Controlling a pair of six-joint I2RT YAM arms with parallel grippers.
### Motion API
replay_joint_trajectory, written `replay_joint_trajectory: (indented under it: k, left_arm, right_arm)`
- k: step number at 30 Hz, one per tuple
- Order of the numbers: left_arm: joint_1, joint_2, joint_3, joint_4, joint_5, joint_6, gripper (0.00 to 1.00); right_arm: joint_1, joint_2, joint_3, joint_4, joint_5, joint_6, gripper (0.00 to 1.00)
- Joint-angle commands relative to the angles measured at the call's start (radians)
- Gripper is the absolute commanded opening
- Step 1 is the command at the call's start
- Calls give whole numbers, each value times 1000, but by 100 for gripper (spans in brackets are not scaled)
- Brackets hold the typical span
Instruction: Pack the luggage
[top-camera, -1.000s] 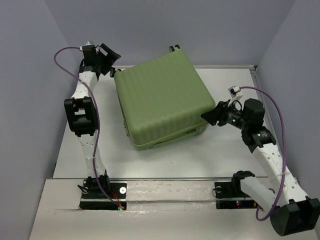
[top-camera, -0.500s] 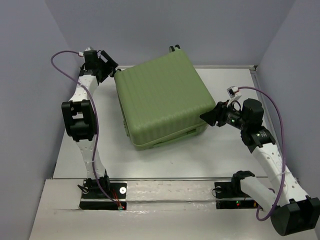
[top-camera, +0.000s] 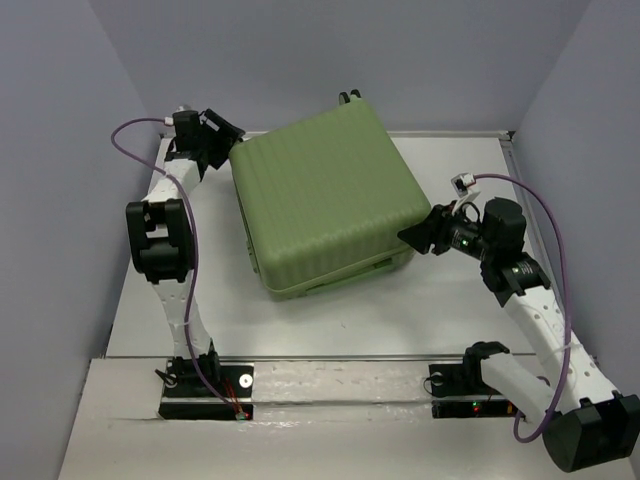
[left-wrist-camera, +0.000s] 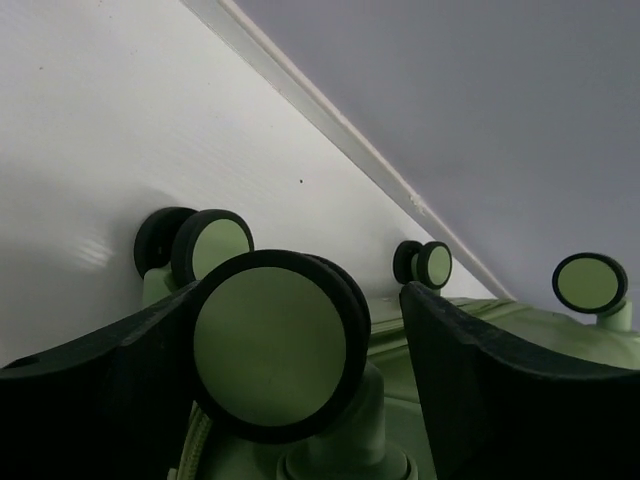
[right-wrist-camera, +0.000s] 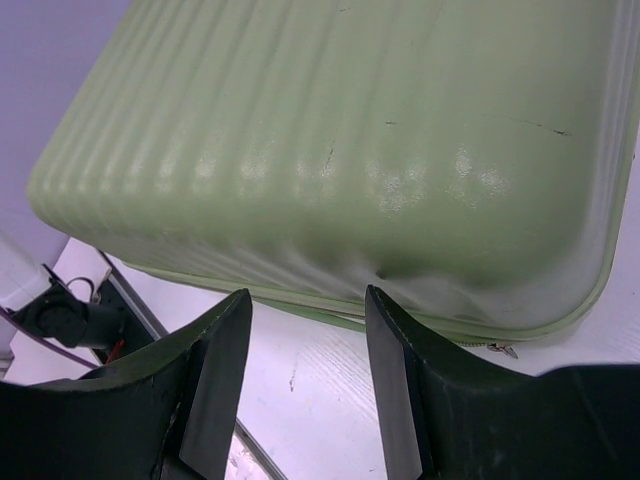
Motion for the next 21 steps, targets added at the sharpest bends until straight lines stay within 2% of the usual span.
replay_joint_trajectory:
  k: [1,2,3,4,5,8,16,21]
  left_arm:
    - [-27,-44,-46,216,64,-133,70]
    - [-29,-54,-55,241,67,-144,61]
    - [-29,-60,-67,296,72,-152,39]
    - [-29,-66,-76,313,81,-167,32]
    - [-27,-84,-87,319,77,-169,19]
    - [-27,-136,-92,327,58,-150,6]
    - [-35,-265,-9,298,69,-149,6]
    - [-44,-311,48,249,70,-146,6]
  right_arm:
    - [24,-8,-4,24,-20,-2,55]
    - [24,-11,-4,22,-20,-2,55]
    - [24,-16,-2,22,-20,-2,55]
    - [24,-17,-1,19,-20,-2,55]
    - [24,-17,-1,21,-20,-4,55]
    - [24,-11,-4,21,-15,-2,55]
    - [24,16,-14,22,57,6,70]
    - [24,44,-24,31,56,7,71]
